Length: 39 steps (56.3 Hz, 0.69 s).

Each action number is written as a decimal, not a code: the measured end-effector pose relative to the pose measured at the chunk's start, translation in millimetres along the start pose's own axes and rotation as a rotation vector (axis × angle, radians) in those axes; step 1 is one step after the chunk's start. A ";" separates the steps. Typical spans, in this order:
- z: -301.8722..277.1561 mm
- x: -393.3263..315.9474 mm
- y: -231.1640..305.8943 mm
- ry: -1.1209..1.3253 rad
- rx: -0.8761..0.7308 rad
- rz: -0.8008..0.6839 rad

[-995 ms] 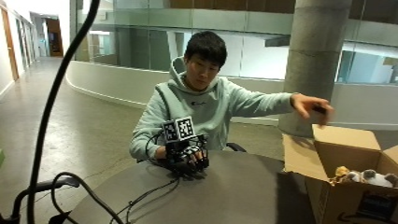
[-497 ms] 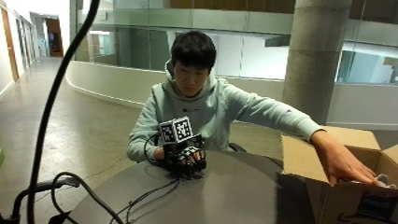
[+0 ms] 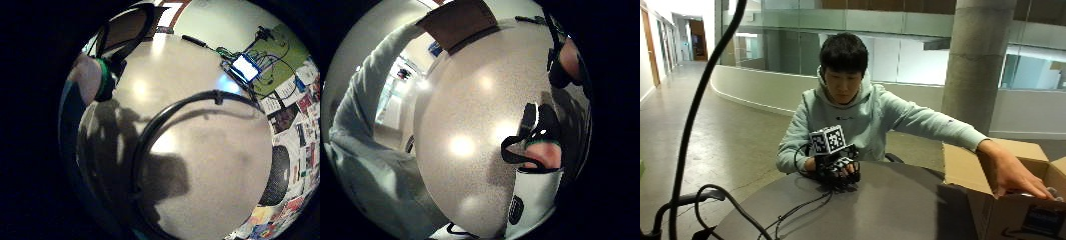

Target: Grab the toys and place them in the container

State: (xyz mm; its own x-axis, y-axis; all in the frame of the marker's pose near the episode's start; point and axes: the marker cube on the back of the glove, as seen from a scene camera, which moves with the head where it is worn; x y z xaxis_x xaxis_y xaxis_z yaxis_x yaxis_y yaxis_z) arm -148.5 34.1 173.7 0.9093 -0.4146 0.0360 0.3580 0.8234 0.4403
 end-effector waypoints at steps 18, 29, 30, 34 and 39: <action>0.4 -2.9 4.2 -0.019 -0.022 0.006; 1.2 -5.2 6.2 -0.021 -0.026 0.003; 1.2 -5.5 6.5 -0.021 -0.027 0.002; 1.1 -4.0 4.8 -0.017 -0.021 -0.001; 1.6 -3.0 3.3 -0.013 -0.011 -0.001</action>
State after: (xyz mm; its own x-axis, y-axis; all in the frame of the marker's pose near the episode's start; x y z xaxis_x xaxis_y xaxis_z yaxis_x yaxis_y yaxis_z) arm -150.4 37.4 176.4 0.9061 -0.4205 0.0473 0.3614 0.8272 0.4303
